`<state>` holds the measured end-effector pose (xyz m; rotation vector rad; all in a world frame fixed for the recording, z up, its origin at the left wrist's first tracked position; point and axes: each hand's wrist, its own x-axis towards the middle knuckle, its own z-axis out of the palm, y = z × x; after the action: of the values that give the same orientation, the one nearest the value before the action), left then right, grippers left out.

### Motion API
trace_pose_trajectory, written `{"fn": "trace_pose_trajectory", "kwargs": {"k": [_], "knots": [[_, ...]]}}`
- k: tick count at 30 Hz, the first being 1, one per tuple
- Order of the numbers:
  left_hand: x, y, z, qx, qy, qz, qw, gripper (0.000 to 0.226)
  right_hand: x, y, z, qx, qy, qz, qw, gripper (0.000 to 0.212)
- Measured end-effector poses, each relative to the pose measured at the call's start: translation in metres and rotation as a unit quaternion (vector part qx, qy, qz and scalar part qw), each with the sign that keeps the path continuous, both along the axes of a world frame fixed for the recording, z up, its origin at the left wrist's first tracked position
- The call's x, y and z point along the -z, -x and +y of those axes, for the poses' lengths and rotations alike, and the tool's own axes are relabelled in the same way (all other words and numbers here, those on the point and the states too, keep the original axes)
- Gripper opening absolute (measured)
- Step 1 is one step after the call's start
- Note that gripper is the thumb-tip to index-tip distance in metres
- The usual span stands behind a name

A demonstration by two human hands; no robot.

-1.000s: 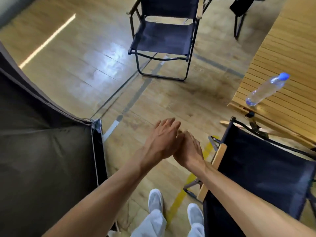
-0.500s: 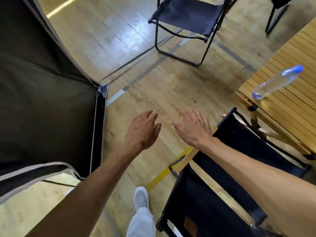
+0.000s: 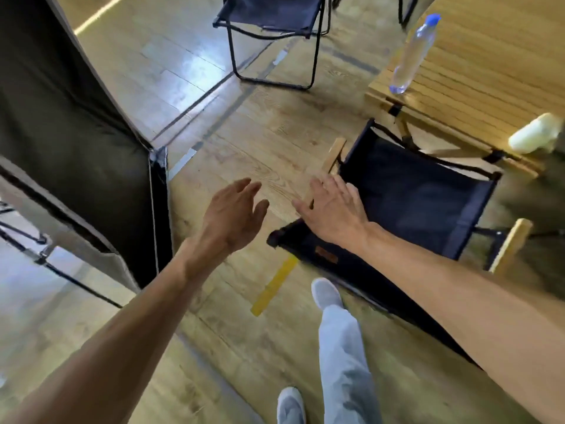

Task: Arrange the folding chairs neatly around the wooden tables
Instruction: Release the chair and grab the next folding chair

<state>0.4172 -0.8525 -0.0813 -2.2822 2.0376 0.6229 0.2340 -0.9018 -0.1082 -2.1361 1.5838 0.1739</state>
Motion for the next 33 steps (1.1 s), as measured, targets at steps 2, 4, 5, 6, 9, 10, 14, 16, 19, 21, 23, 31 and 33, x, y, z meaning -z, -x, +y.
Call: {"fn": "trace_pose_trajectory", "kwargs": {"k": [2,4,5,6,9,10,14,16,19,21,23,31,33], "knots": [[-0.012,0.023,0.042,0.018,0.006,-0.002,1.0,0.052,-0.014,0.022,0.051,0.014,0.037,0.005,0.999,0.064],[-0.031,0.051,0.084,0.042,0.016,0.002,0.999,0.048,-0.032,0.05,0.104,0.039,0.052,0.006,0.998,0.066],[-0.042,0.066,0.103,0.057,0.022,0.006,0.998,0.046,-0.043,0.065,0.128,0.054,0.054,0.006,0.997,0.068],[-0.053,0.082,0.121,0.072,0.028,0.009,0.997,0.046,-0.055,0.081,0.151,0.069,0.056,0.005,0.996,0.069],[-0.089,0.133,0.167,0.12,0.04,0.013,0.992,0.047,-0.096,0.138,0.21,0.12,0.071,0.007,0.99,0.071],[-0.1,0.152,0.178,0.134,0.043,0.015,0.99,0.048,-0.109,0.16,0.227,0.137,0.081,0.01,0.987,0.072],[-0.142,0.236,0.216,0.196,0.055,0.024,0.979,0.053,-0.158,0.249,0.289,0.207,0.113,0.012,0.972,0.072],[-0.163,0.283,0.239,0.225,0.063,0.03,0.972,0.053,-0.181,0.292,0.322,0.234,0.131,0.021,0.963,0.07],[-0.184,0.36,0.278,0.26,0.083,0.035,0.961,0.047,-0.203,0.36,0.374,0.269,0.142,0.03,0.952,0.069],[-0.19,0.412,0.306,0.281,0.085,0.035,0.955,0.045,-0.212,0.409,0.415,0.281,0.145,0.043,0.948,0.071],[-0.192,0.464,0.337,0.303,0.081,0.037,0.949,0.047,-0.218,0.461,0.458,0.29,0.145,0.062,0.944,0.072],[-0.216,0.617,0.437,0.344,0.049,0.053,0.936,0.053,-0.237,0.636,0.583,0.323,0.142,0.104,0.93,0.07],[-0.219,0.653,0.441,0.35,0.052,0.06,0.933,0.05,-0.238,0.669,0.588,0.33,0.135,0.112,0.928,0.071]]}}
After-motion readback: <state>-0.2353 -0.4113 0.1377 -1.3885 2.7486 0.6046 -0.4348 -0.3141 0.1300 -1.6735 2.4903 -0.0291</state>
